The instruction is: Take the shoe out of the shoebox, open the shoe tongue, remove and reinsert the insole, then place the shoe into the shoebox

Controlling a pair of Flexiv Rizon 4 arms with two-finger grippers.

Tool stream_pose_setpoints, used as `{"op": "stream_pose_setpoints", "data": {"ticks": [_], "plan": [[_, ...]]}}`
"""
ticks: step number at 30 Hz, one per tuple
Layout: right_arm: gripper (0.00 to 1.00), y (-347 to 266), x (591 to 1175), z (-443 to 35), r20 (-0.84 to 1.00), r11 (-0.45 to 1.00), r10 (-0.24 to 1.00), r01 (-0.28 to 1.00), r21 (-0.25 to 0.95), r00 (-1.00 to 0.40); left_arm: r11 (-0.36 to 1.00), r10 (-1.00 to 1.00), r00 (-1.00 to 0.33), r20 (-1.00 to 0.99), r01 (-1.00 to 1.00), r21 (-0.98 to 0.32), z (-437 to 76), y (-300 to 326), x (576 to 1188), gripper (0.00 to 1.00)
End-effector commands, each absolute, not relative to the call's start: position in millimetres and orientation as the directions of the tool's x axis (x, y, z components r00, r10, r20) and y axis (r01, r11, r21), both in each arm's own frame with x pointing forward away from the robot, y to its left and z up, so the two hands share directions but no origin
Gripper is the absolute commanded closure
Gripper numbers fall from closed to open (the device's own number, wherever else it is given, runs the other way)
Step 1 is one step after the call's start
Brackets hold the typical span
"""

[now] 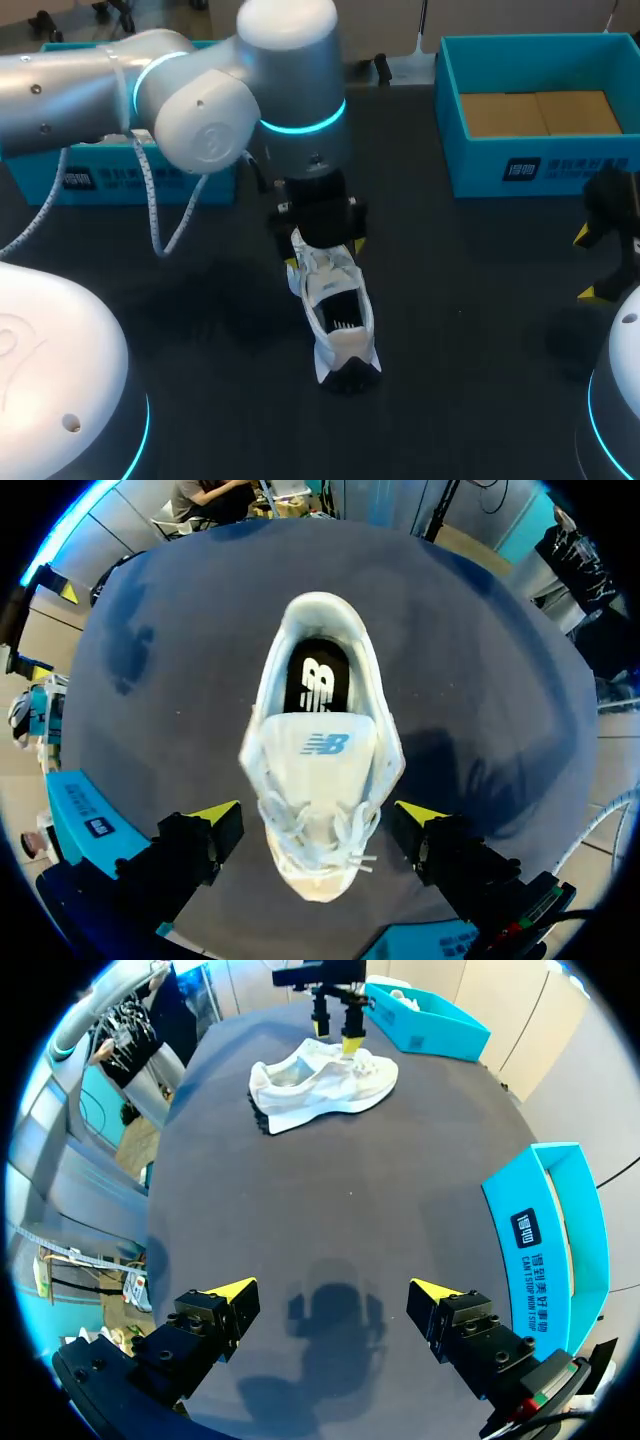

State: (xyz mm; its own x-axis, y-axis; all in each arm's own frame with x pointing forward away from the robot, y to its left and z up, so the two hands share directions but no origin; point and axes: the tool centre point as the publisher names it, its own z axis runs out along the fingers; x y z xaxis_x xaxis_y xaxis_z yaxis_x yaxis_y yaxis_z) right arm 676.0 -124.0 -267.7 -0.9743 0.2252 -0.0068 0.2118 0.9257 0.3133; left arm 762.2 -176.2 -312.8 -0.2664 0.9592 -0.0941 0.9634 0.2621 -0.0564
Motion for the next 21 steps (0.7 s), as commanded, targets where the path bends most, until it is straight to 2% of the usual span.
{"op": "stream_pose_setpoints", "data": {"ticks": [1,2,3,5,13,16,21], "plan": [[0.00,-123,675,-268,-0.008,0.927,0.227,0.213,0.310,-0.974,0.251,0.959,-0.257,-0.122,0.966,-0.058,-291,-162,762,0.53],[0.00,-123,675,-268,-0.008,0.927,0.227,0.213,0.310,-0.974,0.251,0.958,-0.255,-0.130,0.967,-0.047,-285,-161,765,0.65],[0.00,-123,675,-268,-0.008,0.927,0.227,0.213,0.310,-0.974,0.249,0.958,-0.253,-0.131,0.967,-0.048,-283,-161,765,0.70],[0.00,-123,675,-268,-0.008,0.927,0.227,0.213,0.310,-0.974,0.247,0.958,-0.251,-0.136,0.968,-0.047,-280,-161,768,0.98],[0.00,-123,675,-268,-0.008,0.927,0.227,0.213,0.310,-0.974,0.202,0.971,-0.212,-0.114,0.975,-0.092,-306,-175,749,1.00],[0.00,-123,675,-268,-0.008,0.927,0.227,0.213,0.310,-0.974,0.187,0.974,-0.199,-0.106,0.976,-0.112,-318,-181,741,0.87],[0.00,-123,675,-268,-0.008,0.927,0.227,0.213,0.310,-0.974,0.170,0.978,-0.185,-0.093,0.973,-0.154,-339,-188,726,0.87]]}}
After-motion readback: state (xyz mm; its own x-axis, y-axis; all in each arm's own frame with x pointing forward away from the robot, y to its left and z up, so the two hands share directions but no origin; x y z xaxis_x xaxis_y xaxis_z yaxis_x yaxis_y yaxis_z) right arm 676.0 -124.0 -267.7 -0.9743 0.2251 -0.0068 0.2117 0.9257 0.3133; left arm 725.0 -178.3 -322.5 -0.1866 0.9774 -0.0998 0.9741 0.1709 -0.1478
